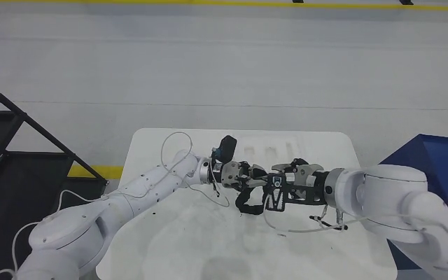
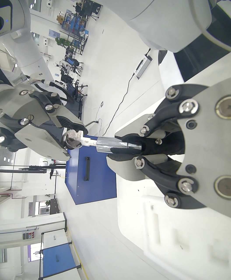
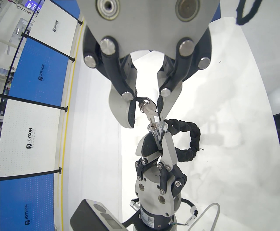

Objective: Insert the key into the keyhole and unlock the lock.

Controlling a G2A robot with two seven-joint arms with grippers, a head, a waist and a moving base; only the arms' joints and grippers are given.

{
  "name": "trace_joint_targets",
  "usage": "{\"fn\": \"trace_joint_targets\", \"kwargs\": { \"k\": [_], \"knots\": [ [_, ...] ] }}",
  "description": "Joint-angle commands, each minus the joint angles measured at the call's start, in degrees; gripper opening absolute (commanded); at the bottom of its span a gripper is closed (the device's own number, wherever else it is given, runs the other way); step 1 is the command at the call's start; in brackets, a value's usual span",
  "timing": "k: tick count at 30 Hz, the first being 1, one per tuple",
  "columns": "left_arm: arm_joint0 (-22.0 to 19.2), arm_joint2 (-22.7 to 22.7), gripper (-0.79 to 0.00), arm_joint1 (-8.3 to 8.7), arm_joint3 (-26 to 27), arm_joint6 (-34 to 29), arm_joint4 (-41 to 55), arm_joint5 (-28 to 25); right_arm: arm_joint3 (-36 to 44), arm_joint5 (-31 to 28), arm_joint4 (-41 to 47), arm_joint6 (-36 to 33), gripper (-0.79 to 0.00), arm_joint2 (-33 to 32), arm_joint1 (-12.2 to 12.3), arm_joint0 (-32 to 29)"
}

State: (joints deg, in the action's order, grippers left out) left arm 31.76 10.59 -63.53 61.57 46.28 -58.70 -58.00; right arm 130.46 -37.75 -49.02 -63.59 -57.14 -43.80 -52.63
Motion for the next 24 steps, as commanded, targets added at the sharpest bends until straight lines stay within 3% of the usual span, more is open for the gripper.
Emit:
{"fn": "trace_joint_targets", "kwargs": {
  "k": [1, 17, 18, 19, 20, 24],
  "knots": [
    [-0.08, -0.14, -0.785, -0.02, 0.11, 0.0, -0.11, 0.0, -0.4, 1.07, 1.68, 0.02, -0.785, -0.39, 0.0, -0.05],
    [-0.28, 0.27, -0.785, -0.2, 0.21, 0.0, -2.24, 0.0, -5.85, 10.33, 15.88, -3.58, -0.785, -1.7, -0.16, 0.42],
    [-0.19, 0.41, -0.785, -0.2, 0.21, 0.0, -2.51, 0.0, -6.11, 10.81, 16.57, -3.7, -0.671, -1.85, -0.15, 0.41],
    [-0.13, 0.46, -0.785, -0.19, 0.15, 0.0, -3.0, 0.0, -6.54, 11.5, 17.61, -3.71, -0.219, -2.0, -0.16, 0.26],
    [-0.2, 0.48, -0.785, -0.16, -0.11, 0.0, -3.87, 0.0, -6.77, 11.75, 18.37, -3.85, 0.0, -2.16, -0.14, 0.25],
    [-0.43, 0.63, -0.785, -0.03, -1.11, -0.93, -7.65, 0.0, -7.51, 11.88, 21.33, -3.62, 0.0, -3.1, -0.01, -0.17]
  ]
}}
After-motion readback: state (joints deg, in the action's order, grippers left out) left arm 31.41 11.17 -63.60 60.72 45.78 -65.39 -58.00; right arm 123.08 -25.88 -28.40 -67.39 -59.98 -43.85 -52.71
